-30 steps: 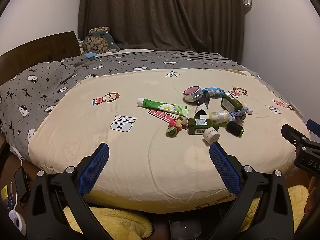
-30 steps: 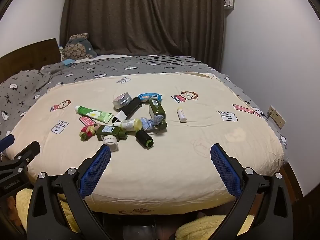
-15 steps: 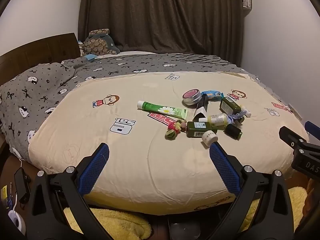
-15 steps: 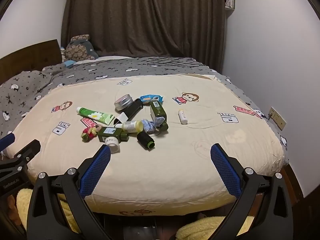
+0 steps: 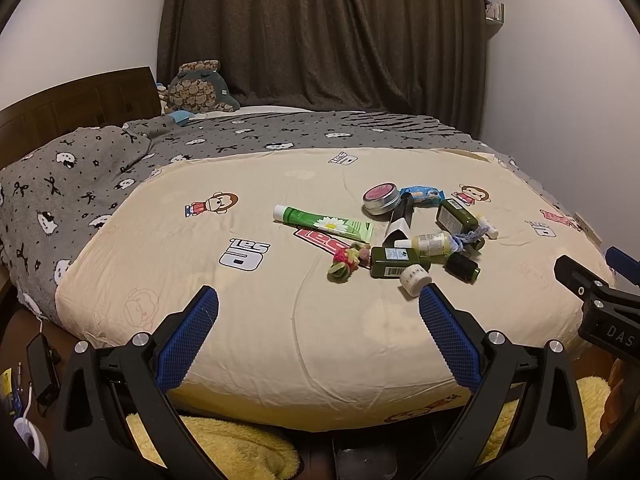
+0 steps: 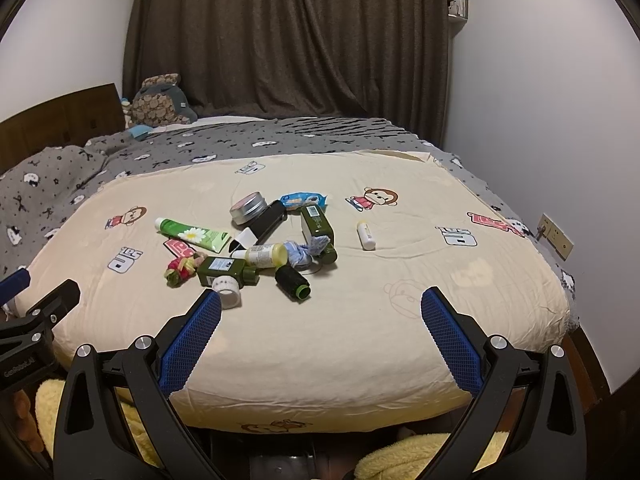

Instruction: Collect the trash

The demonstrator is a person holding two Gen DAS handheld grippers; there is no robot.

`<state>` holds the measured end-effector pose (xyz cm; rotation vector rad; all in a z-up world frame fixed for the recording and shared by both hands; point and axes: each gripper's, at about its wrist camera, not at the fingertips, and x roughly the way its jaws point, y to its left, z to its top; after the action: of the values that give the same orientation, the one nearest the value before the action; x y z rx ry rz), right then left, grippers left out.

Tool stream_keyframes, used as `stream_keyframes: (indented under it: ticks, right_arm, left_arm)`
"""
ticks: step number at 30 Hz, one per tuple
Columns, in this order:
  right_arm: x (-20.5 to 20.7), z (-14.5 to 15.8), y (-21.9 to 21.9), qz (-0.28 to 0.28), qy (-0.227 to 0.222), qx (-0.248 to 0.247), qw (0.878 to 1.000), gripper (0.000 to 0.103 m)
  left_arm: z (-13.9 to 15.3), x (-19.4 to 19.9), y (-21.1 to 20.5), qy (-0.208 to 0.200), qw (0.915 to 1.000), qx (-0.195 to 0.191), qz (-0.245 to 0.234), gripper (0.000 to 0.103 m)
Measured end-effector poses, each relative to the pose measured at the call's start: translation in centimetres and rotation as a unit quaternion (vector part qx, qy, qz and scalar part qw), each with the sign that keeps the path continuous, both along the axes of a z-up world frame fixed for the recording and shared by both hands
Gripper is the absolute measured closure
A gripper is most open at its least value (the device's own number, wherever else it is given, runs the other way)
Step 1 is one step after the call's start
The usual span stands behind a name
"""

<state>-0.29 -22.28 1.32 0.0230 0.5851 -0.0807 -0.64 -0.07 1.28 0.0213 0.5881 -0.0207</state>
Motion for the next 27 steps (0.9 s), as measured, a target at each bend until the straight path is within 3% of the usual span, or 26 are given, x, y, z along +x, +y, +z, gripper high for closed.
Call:
stream_keyframes:
  ticks: [27]
  right_arm:
    - [-0.28,0.14,0.01,0.002,-0.006,0.003,1.000,0.003]
  left_arm:
    - [0.28,0.30,-0.79,-0.003,1.0000,-0.002,-0.001,0.008]
